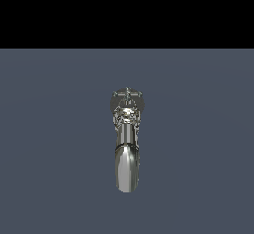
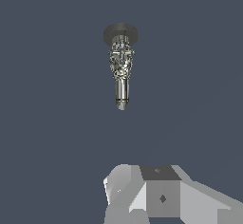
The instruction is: Turn on the faucet by rotating a designated handle.
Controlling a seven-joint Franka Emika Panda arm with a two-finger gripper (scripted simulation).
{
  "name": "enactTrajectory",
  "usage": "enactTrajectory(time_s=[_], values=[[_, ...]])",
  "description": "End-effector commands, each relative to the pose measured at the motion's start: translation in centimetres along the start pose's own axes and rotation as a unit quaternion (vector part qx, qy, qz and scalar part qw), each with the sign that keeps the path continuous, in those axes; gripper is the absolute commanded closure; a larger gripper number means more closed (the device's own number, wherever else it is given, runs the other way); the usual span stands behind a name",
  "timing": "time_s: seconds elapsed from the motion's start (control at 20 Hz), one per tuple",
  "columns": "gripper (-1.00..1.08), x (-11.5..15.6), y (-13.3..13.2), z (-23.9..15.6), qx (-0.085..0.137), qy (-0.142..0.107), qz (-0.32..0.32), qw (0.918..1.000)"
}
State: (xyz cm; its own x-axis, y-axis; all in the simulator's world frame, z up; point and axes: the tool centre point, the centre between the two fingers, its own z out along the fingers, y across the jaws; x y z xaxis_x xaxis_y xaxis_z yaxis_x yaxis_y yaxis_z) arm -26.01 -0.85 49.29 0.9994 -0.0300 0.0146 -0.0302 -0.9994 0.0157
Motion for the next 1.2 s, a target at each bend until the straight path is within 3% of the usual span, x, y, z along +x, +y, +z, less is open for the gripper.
enactTrajectory(time_s=[0.0, 0.05, 0.1, 0.15, 0.2, 0.25, 0.3, 0.35, 0.4, 0.45, 0.55, 0.6, 0.7, 0.75, 0.8, 0.85, 0.9, 0.95, 1.0, 1.05, 1.1, 1.15], values=[[0.39, 0.5, 0.2, 1.2, 0.011, -0.01, 0.0, 0.9999], [0.26, 0.6, 1.3, 5.0, -0.009, -0.05, 0.014, 0.9986], [0.25, 1.2, -0.2, 5.6, -0.025, -0.059, -0.007, 0.9979], [0.31, 2.1, 1.9, 7.7, -0.02, -0.067, 0.021, 0.9973], [0.09, 2.3, 0.4, 10.7, -0.024, -0.086, -0.005, 0.996], [0.08, 2.5, 0.7, 12.7, -0.002, -0.099, 0.029, 0.9947], [0.03, 2.9, -0.6, 14.4, 0.005, -0.107, 0.019, 0.994], [0.07, 2.9, -0.6, 16.5, -0.02, -0.12, 0.0, 0.9925], [-0.13, 3.7, 1.5, 17.8, -0.01, -0.122, 0.049, 0.9913], [-0.13, 3.6, 2.3, 17.8, -0.008, -0.122, 0.06, 0.9906], [-0.2, 5.4, 1.2, 19.8, -0.035, -0.116, 0.065, 0.9905], [-0.42, 5.7, 3.2, 21.1, -0.026, -0.12, 0.109, 0.9864], [-0.33, 8.0, 3.2, 22.4, -0.012, -0.106, 0.156, 0.982], [-0.35, 9.4, 0.8, 23.2, -0.014, -0.098, 0.128, 0.9868], [-0.37, 10.2, 1.3, 24.1, -0.009, -0.095, 0.153, 0.9836], [-0.37, 9.3, 2.9, 26.6, -0.006, -0.113, 0.16, 0.9807], [-0.68, 12.1, 2.2, 25.8, -0.003, -0.084, 0.153, 0.9846], [-0.34, 14.7, 1.7, 25.4, 0.005, -0.064, 0.178, 0.9819], [-0.09, 11.3, -1.2, 30.0, 0.015, -0.111, 0.192, 0.9751], [-0.09, 11.3, -1.1, 30.1, 0.015, -0.111, 0.192, 0.9749], [-0.47, 10.2, 0.9, 32.2, 0.003, -0.126, 0.212, 0.9691], [-0.73, 14.9, -0.3, 30.4, 0.024, -0.084, 0.229, 0.9695]])
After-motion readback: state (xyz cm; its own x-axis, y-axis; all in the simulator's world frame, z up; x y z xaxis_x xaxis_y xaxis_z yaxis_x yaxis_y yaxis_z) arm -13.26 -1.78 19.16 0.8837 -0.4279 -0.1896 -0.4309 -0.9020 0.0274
